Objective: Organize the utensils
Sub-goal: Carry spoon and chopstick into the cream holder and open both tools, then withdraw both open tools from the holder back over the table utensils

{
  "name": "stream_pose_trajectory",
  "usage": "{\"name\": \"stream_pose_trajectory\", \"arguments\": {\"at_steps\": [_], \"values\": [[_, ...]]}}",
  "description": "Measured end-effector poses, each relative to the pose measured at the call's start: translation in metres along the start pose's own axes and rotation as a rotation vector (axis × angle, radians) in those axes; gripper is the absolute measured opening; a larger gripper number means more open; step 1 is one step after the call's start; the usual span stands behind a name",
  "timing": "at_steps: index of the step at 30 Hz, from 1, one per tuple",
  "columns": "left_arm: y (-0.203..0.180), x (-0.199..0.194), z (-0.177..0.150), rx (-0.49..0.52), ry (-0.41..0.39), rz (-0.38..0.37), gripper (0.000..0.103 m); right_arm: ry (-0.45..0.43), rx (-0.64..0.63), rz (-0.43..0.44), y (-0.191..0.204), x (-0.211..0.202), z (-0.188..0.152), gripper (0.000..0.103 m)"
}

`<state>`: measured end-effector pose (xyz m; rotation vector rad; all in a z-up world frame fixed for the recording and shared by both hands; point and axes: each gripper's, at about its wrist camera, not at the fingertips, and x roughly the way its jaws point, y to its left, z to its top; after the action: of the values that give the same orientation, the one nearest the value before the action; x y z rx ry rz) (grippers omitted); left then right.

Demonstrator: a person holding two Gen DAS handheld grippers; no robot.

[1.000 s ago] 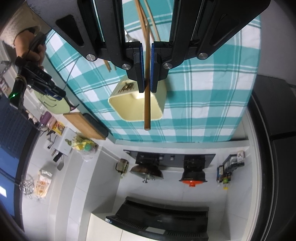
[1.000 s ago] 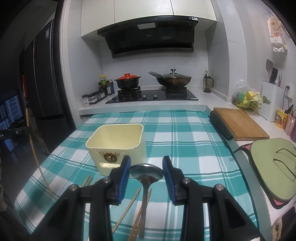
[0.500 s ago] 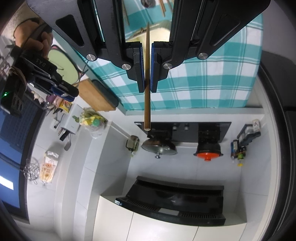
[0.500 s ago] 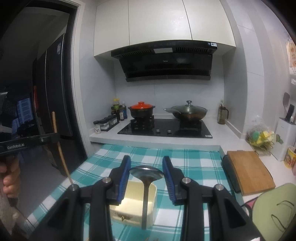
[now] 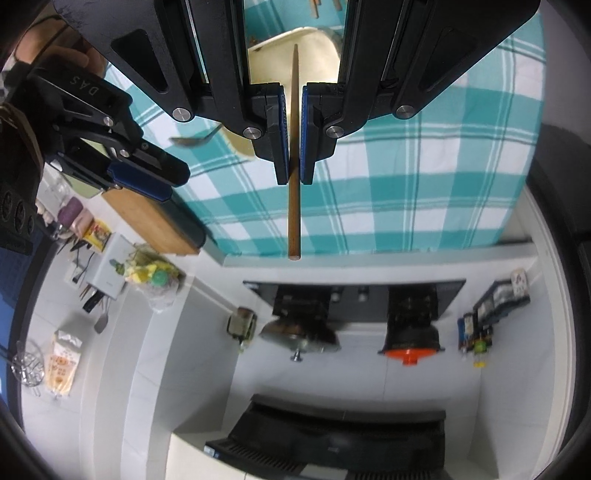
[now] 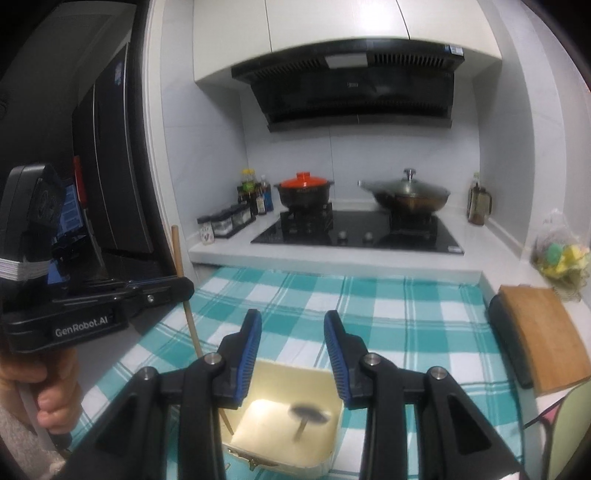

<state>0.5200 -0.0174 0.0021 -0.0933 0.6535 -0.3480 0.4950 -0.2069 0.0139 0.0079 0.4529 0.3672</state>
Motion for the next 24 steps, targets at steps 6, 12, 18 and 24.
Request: {"name": "stream_pose_trajectory", "arguments": {"at_steps": [6, 12, 18, 24], "values": [[0.015, 0.039, -0.028, -0.026, 0.089, 0.032, 0.004, 0.103, 0.027, 0.001, -0.013, 0.041, -0.034, 0.036], [0.021, 0.067, -0.04, -0.038, 0.13, 0.046, 0.004, 0.111, 0.081, -0.009, -0.029, 0.046, -0.036, 0.036], [0.025, 0.087, -0.044, -0.045, 0.167, 0.077, 0.01, 0.106, 0.098, -0.022, -0.03, 0.028, -0.038, 0.036], [0.024, 0.051, -0.055, -0.027, 0.124, 0.088, 0.059, 0.103, 0.1, -0.052, -0.028, -0.009, -0.048, 0.041]]}}
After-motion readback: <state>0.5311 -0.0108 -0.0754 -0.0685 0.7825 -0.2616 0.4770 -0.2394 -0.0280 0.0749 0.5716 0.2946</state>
